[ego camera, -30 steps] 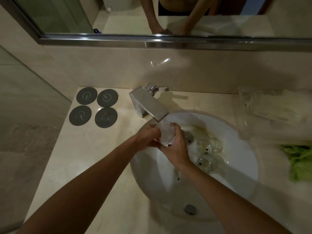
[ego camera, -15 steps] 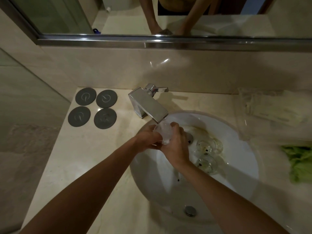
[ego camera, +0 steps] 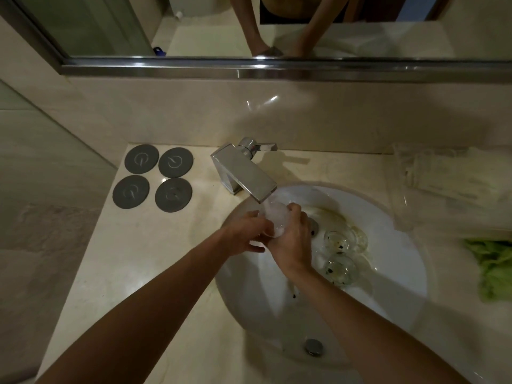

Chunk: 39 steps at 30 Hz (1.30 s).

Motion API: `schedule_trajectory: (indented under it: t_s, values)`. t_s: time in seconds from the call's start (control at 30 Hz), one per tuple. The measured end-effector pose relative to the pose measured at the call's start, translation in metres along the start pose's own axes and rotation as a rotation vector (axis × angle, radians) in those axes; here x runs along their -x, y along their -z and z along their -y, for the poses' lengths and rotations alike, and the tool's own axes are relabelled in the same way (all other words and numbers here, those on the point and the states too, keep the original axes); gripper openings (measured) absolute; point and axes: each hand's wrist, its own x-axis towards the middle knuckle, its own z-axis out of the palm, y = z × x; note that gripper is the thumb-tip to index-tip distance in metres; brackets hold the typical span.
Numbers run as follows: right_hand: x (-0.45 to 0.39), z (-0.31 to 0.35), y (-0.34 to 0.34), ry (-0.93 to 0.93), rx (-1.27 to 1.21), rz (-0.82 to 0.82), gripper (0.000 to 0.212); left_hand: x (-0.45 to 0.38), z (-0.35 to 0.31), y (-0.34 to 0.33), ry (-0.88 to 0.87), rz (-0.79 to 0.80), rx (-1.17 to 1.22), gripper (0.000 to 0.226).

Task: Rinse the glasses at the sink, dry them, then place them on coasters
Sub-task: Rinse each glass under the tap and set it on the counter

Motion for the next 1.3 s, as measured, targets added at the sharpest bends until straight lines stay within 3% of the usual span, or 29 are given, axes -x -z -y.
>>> schedule_trajectory:
  t_s: [0.03,0.17,0.27,0.43,0.5,0.57,0.67,0.73,0.83,0.9,0.97,1.03,1.1,1.23,1.3]
  values:
    - [0.0,-0.002,0.002,0.041,0.04,0.014,0.08,-0.001,0.0,0.001,-0.046,-0.042,-0.07,0.052]
    - [-0.001,-0.007,0.009,0.174,0.105,0.096,0.086,-0.001,-0.001,0.005,-0.445,-0.379,-0.727,0.019]
    - [-0.007,-0.008,0.013,0.135,0.03,0.159,0.087,-0.002,-0.003,0.006,-0.521,-0.434,-0.796,0.027]
    - [-0.018,-0.012,0.025,0.138,-0.106,0.418,0.091,-0.003,-0.014,0.008,-0.57,-0.441,-0.8,0.026]
    - [-0.019,-0.009,0.027,0.136,-0.105,0.454,0.089,-0.003,-0.015,0.005,-0.561,-0.453,-0.721,0.024]
    - [-0.019,-0.006,0.023,0.135,-0.118,0.384,0.086,0.002,-0.014,-0.001,-0.511,-0.459,-0.494,0.022]
    - [-0.017,-0.006,0.016,0.065,-0.134,0.189,0.079,0.008,-0.007,-0.01,-0.277,-0.128,0.07,0.031]
    - [-0.016,-0.007,0.016,0.046,-0.113,0.109,0.074,0.013,-0.003,-0.018,-0.066,0.06,0.299,0.029]
    - [-0.014,-0.01,0.017,0.05,-0.067,0.103,0.077,0.013,-0.001,-0.022,-0.032,0.08,0.389,0.03]
    - [-0.012,-0.012,0.019,0.091,-0.026,0.119,0.08,0.008,0.002,-0.014,-0.199,-0.045,0.136,0.027]
    - [-0.012,-0.017,0.02,0.129,0.021,0.177,0.081,0.001,0.002,-0.005,-0.44,-0.321,-0.478,0.018]
    - [-0.012,-0.016,0.022,0.124,0.037,0.216,0.081,0.0,0.002,-0.003,-0.57,-0.509,-0.751,0.017]
    - [-0.012,-0.014,0.023,0.119,0.013,0.204,0.082,0.005,0.004,-0.008,-0.509,-0.525,-0.645,0.02]
    - [-0.012,-0.007,0.025,0.099,-0.044,0.153,0.077,0.022,0.0,-0.024,0.068,-0.037,0.109,0.013]
    - [-0.013,-0.006,0.025,0.081,-0.054,0.142,0.077,0.025,-0.003,-0.027,0.133,0.062,0.25,0.015]
